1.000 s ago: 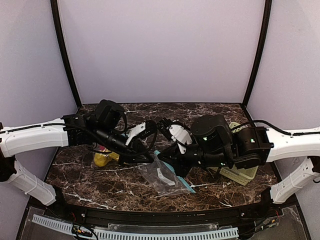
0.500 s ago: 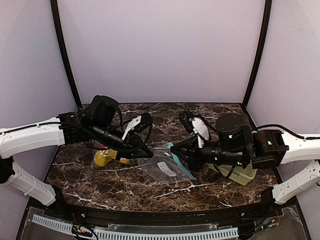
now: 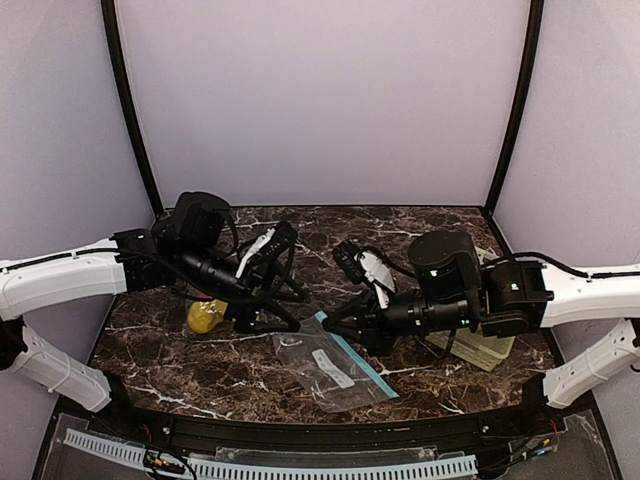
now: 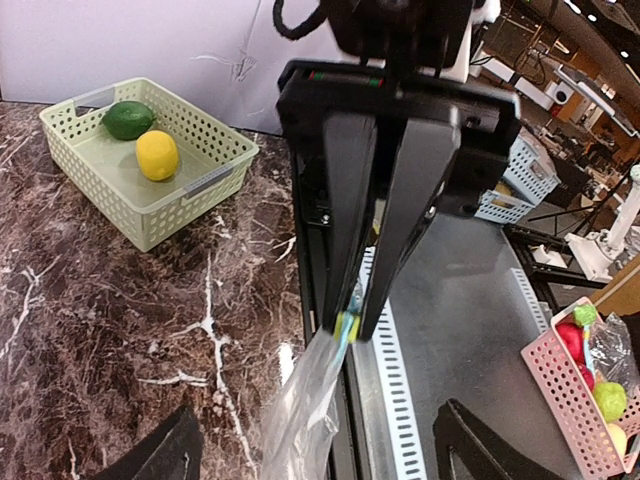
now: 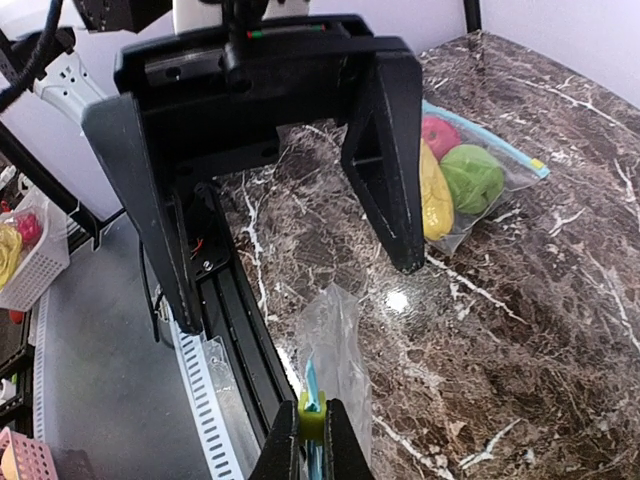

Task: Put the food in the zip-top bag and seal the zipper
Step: Pick up the zipper food storage bag from the center of the board, then hold the zipper food storage bag at the center of the board.

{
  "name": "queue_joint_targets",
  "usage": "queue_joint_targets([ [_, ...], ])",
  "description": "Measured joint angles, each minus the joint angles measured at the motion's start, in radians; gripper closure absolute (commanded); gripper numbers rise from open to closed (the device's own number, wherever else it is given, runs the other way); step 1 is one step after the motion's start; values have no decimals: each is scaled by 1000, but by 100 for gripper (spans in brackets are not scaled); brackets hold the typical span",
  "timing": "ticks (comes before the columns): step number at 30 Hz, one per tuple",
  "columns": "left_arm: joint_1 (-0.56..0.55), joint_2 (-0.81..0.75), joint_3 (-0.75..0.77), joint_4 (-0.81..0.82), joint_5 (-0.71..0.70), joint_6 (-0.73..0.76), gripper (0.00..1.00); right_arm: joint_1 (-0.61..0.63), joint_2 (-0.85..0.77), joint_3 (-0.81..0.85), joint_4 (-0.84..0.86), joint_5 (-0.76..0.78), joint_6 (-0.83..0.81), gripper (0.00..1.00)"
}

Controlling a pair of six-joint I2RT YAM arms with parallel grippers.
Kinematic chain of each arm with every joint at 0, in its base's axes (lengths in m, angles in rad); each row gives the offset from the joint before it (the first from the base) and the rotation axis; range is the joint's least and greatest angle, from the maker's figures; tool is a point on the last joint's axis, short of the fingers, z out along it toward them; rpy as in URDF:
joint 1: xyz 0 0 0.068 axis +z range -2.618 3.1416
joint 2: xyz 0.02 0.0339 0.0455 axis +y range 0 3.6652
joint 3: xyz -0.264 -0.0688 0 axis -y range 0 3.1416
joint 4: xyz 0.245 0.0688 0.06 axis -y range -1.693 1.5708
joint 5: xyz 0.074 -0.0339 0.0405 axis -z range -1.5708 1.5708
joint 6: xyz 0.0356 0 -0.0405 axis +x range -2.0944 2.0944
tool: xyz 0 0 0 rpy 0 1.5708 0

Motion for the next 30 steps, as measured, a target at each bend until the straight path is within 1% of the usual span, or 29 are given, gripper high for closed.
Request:
queue_joint_targets([
  [3, 0, -2, -5, 29, 38, -18, 31, -2, 41, 16, 2, -44, -4, 100],
  [10, 0, -1, -8, 56, 94, -40, 41, -20, 55, 38, 26, -102, -8, 100],
  [12, -2, -1, -8, 61, 104, -44, 46, -22, 55, 42, 34, -110, -9, 100],
  [16, -9, 7, -8, 63, 117, -49, 59, -23, 55, 42, 41, -119, -11, 100],
  [19, -14, 20, -8, 62, 121, -50, 64, -25, 55, 42, 41, -122, -11, 100],
  [23, -19, 34, -8, 60, 122, -48, 77, -26, 55, 42, 41, -124, -11, 100],
  [25, -20, 37, -8, 60, 123, -47, 88, -26, 55, 42, 42, -127, -11, 100],
  [26, -21, 38, -8, 58, 124, -51, 95, -26, 55, 42, 41, -127, -11, 100],
  [28, -23, 39, -8, 60, 125, -45, 99, -26, 55, 42, 42, -131, -11, 100],
  [30, -24, 39, -8, 60, 128, -47, 99, -26, 55, 42, 42, -134, -11, 100],
])
